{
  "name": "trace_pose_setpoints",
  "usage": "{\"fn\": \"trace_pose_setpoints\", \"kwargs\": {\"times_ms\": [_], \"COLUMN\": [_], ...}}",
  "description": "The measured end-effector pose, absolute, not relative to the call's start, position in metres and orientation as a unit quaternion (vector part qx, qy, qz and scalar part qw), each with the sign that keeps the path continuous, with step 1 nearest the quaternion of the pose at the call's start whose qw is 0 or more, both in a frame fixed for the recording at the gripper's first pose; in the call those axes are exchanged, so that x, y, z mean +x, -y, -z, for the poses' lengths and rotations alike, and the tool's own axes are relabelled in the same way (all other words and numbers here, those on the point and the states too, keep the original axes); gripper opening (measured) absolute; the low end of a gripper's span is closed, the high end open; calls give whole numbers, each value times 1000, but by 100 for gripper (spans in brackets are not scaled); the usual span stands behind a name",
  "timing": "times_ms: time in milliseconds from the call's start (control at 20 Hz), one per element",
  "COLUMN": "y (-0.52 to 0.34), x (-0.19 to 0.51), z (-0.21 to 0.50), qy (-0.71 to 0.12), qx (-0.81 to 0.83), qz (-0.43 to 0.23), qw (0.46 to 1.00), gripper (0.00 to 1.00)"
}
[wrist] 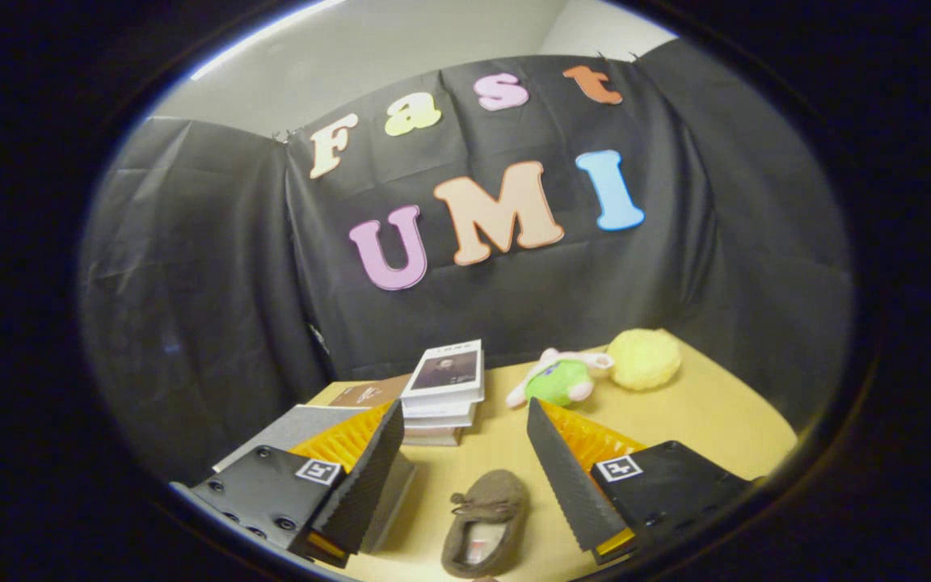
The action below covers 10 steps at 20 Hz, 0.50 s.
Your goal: Open the storage box then place both shoes into the box .Put the left shoe in first, then the right shoe, with the right side of both shoes facing outward in a uniform manner.
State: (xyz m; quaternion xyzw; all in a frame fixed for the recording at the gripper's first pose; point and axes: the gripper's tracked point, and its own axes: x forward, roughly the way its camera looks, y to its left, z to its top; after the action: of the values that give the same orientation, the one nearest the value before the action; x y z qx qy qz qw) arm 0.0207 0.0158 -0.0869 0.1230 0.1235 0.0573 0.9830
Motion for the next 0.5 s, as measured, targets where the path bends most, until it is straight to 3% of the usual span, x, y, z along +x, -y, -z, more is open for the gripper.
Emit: {"fn": "trace_pose_setpoints", "kwargs": {"times_ms": [500], "y": [-96], "x": [-7], "z": [161], "qy": [-256], "qx": [334], "qz": [-134], "qw": [897], "gripper": [99]}}
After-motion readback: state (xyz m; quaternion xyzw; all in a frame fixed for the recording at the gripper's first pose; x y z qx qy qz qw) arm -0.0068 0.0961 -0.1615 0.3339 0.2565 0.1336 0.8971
